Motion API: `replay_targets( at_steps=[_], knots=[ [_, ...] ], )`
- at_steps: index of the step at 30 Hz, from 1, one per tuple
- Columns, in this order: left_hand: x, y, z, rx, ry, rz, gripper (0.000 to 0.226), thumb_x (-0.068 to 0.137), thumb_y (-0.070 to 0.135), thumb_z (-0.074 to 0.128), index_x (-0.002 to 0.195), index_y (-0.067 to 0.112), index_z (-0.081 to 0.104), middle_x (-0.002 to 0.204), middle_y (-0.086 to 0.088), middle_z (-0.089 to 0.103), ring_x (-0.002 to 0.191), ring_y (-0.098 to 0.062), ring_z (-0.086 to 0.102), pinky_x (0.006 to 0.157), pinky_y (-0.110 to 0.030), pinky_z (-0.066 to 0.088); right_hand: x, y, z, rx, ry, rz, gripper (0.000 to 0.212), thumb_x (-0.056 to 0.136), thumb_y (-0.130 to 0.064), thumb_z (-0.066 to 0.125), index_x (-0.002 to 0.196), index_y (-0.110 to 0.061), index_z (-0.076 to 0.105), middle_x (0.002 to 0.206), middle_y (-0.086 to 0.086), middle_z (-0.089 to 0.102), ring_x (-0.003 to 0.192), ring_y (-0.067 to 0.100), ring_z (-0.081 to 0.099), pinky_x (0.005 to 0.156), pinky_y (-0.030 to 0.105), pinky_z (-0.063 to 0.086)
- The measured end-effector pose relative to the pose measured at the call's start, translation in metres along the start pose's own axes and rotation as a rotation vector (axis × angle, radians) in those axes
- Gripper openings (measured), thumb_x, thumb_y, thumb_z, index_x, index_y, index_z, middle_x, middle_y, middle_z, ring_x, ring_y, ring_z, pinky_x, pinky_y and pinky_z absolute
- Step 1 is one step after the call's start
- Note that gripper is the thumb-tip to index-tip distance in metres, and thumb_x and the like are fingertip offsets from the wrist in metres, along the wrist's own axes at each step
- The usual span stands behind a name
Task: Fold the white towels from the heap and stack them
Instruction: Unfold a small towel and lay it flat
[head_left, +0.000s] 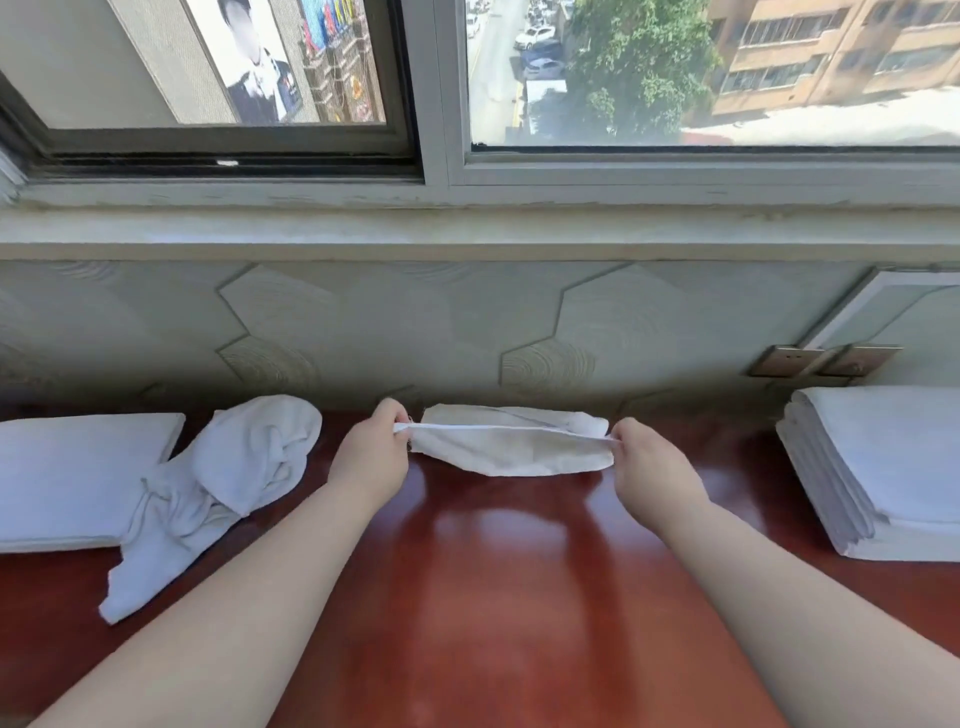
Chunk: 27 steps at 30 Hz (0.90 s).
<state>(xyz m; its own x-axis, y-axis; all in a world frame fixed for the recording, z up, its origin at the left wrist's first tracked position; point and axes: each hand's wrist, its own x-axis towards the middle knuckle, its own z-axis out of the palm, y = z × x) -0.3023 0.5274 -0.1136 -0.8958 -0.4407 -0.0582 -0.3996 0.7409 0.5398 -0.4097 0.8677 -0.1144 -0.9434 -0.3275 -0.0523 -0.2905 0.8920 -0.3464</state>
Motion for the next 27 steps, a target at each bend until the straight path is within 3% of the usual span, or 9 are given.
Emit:
replay_targets(
  at_steps=[4,7,9,12,16,18,20,23,27],
  knots=[
    [-0.067,-0.056,0.036,0.356,-0.209,0.149,0.022,0.098,0.019,0.059,0.1,0.032,0.041,0.071,0.003,0.059,0.066,-0.03,0.065,0.055,-0.037,0.043,-0.06,0.039,0.052,-0.245,-0.34,-0.144,0.011,0.094,-0.018,0.05,0.095,-0.026,0.042,0.1,-0.003,0.057,0.095,0.028,0.059,0.068,0.039,0.046],
    [-0.105,-0.083,0.065,0.51,-0.371,0.202,0.051,0.062,0.013,0.09,0.081,0.031,0.046,0.06,0.008,0.054,0.045,-0.019,0.054,0.044,-0.028,0.031,-0.085,0.053,0.078,-0.354,-0.461,-0.263,0.024,0.074,-0.011,0.068,0.088,-0.026,0.057,0.09,-0.005,0.061,0.088,0.024,0.061,0.064,0.032,0.033],
    [-0.12,-0.087,0.077,0.619,-0.39,0.273,0.045,0.056,0.017,0.094,0.076,0.027,0.056,0.073,0.008,0.056,0.051,-0.019,0.052,0.047,-0.028,0.034,-0.094,0.057,0.091,-0.409,-0.5,-0.291,0.039,0.048,-0.013,0.081,0.071,-0.029,0.054,0.072,-0.01,0.055,0.069,0.02,0.058,0.052,0.029,0.032],
    [-0.127,-0.093,0.089,0.702,-0.336,0.349,0.035,0.056,0.015,0.091,0.077,0.02,0.063,0.088,0.0,0.057,0.062,-0.023,0.052,0.054,-0.033,0.041,-0.094,0.073,0.111,-0.446,-0.524,-0.362,0.042,0.037,-0.016,0.083,0.066,-0.031,0.055,0.07,-0.009,0.051,0.063,0.019,0.056,0.047,0.029,0.036],
    [-0.132,-0.085,0.094,0.844,-0.451,0.319,0.023,0.062,0.023,0.071,0.085,0.019,0.07,0.103,-0.005,0.06,0.08,-0.027,0.052,0.068,-0.04,0.044,-0.096,0.063,0.1,-0.474,-0.488,-0.471,0.031,0.046,-0.023,0.081,0.066,-0.031,0.059,0.076,-0.006,0.052,0.065,0.02,0.055,0.054,0.029,0.03],
    [-0.138,-0.08,0.097,0.858,-0.461,0.301,0.031,0.072,0.043,0.058,0.087,0.02,0.072,0.109,-0.006,0.058,0.089,-0.028,0.05,0.076,-0.042,0.038,-0.099,0.055,0.094,-0.468,-0.539,-0.51,0.014,0.078,-0.038,0.069,0.086,-0.026,0.066,0.094,-0.001,0.057,0.085,0.026,0.059,0.066,0.035,0.037],
    [-0.139,-0.068,0.103,0.802,-0.418,0.295,0.043,0.075,0.058,0.054,0.08,0.02,0.071,0.105,-0.006,0.059,0.087,-0.028,0.05,0.076,-0.044,0.038,-0.094,0.048,0.089,-0.427,-0.569,-0.413,0.033,0.099,-0.051,0.045,0.104,-0.024,0.064,0.108,0.0,0.056,0.102,0.026,0.057,0.081,0.038,0.04],
    [-0.118,-0.026,0.125,0.669,-0.323,0.416,0.052,0.086,0.059,0.045,0.097,0.017,0.072,0.111,-0.006,0.063,0.093,-0.028,0.059,0.083,-0.046,0.046,-0.066,0.043,0.088,-0.17,-0.33,-0.148,0.029,0.102,-0.049,0.046,0.105,-0.025,0.061,0.104,-0.004,0.061,0.098,0.025,0.06,0.075,0.036,0.043],
    [-0.077,0.043,0.168,0.525,-0.458,0.622,0.056,0.101,0.051,0.032,0.143,0.018,0.051,0.156,-0.009,0.041,0.142,-0.03,0.041,0.117,-0.047,0.027,-0.016,0.043,0.092,0.075,-0.159,0.219,0.023,0.1,-0.035,0.054,0.119,-0.022,0.06,0.12,0.002,0.06,0.106,0.029,0.059,0.076,0.036,0.046]
  ],
)
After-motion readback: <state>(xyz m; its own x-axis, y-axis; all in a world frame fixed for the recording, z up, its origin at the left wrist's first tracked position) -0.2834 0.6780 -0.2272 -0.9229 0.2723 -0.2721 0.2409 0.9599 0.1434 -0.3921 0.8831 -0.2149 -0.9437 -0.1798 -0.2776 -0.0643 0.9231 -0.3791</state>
